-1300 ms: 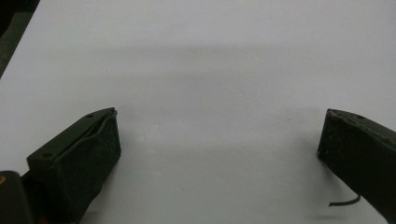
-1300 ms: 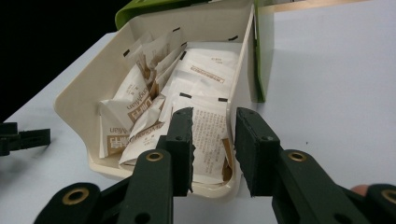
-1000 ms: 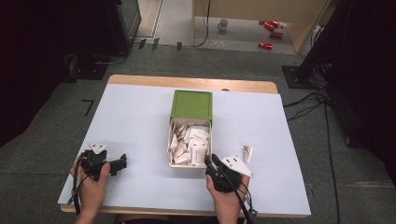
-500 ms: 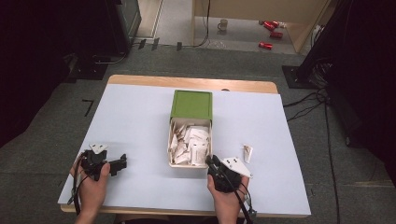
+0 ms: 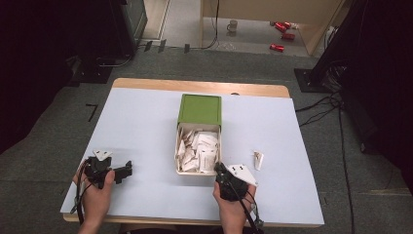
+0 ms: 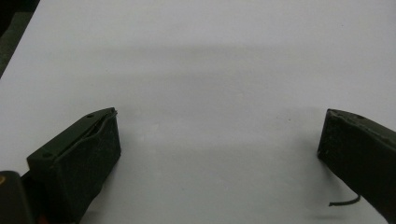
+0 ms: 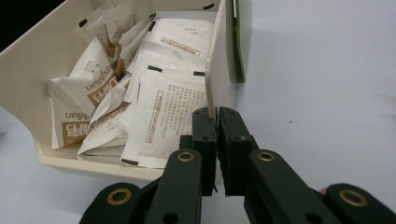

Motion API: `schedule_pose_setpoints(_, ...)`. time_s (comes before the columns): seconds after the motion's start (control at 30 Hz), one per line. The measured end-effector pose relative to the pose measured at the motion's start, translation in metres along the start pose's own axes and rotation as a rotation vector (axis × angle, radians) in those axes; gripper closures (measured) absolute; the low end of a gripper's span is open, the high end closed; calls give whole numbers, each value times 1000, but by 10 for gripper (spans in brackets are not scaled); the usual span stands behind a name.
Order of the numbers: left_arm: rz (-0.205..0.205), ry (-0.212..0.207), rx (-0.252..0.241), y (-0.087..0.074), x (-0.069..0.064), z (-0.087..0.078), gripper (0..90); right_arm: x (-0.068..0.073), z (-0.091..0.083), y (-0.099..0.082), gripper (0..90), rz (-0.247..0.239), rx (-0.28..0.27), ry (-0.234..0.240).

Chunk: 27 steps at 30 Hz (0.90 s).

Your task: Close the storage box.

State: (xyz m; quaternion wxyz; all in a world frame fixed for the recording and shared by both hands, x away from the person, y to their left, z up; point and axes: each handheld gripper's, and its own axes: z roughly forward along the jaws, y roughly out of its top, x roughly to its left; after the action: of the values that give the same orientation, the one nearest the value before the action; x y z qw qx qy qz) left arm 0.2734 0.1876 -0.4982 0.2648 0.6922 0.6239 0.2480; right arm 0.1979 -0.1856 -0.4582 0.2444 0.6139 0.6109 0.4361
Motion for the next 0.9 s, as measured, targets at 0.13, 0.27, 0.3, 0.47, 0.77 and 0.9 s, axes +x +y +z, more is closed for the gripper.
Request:
schedule_pose_setpoints(0.13,0,0,0,0,0,0,0,3,-1,2,886,-4,9,-18)
schedule_pose_setpoints(0.27,0,0,0,0,0,0,0,4,-2,6,891,-3,19,-27)
schedule_pose_setpoints(0.3,0,0,0,0,0,0,0,4,-2,7,891,0,21,-26)
schedule_pose_setpoints(0.47,0,0,0,0,0,0,0,6,-3,12,890,9,25,-16)
schedule_pose_setpoints(0.77,0,0,0,0,0,0,0,6,-3,23,894,10,14,-19)
schedule_pose_setpoints(0.9,0,0,0,0,0,0,0,6,-1,28,898,2,10,-30)
